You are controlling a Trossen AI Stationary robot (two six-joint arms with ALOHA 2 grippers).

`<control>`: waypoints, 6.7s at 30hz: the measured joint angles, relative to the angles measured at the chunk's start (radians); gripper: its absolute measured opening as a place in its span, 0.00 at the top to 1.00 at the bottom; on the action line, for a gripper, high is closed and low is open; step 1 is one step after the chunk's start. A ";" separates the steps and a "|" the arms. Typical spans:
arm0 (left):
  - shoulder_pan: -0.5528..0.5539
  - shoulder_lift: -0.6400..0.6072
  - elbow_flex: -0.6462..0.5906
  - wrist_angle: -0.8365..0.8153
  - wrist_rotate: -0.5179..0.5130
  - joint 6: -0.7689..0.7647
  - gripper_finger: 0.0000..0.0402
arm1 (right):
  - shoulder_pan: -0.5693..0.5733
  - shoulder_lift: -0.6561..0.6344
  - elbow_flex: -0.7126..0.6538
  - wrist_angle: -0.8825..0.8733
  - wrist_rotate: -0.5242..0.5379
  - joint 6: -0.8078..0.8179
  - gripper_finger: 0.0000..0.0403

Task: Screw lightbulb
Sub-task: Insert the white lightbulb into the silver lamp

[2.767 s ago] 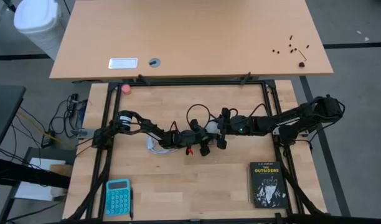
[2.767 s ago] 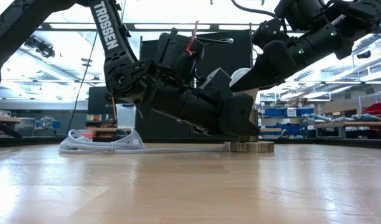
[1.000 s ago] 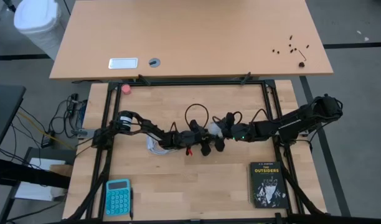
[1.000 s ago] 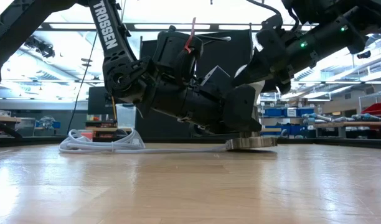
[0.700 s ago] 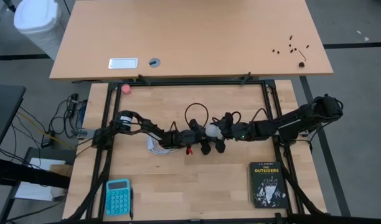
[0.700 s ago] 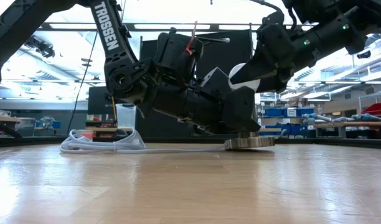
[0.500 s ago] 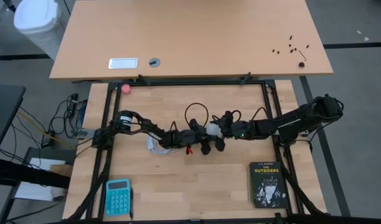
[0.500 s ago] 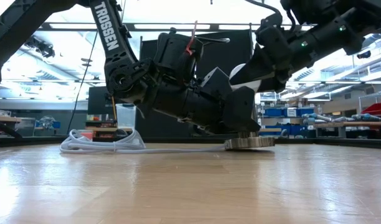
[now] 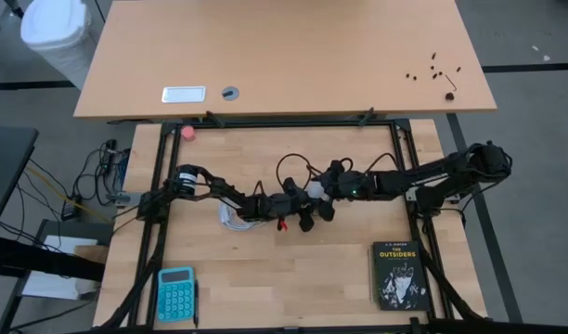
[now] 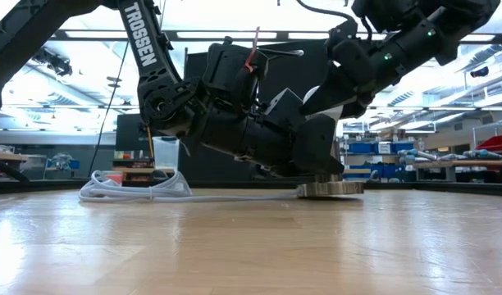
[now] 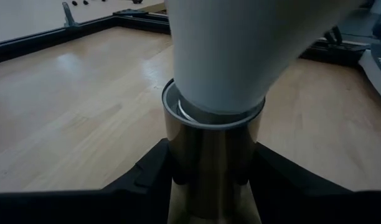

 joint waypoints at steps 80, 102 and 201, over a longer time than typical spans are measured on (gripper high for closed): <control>0.000 -0.002 0.001 -0.029 0.308 0.098 0.57 | -0.179 0.088 -0.029 0.113 -0.761 -0.511 0.26; 0.000 -0.002 0.001 -0.029 0.308 0.099 0.57 | -0.236 0.085 -0.097 0.249 -0.872 -0.502 0.38; -0.010 -0.006 0.000 0.032 0.051 -0.005 0.57 | 0.065 0.104 -0.233 0.500 -0.025 -0.049 0.42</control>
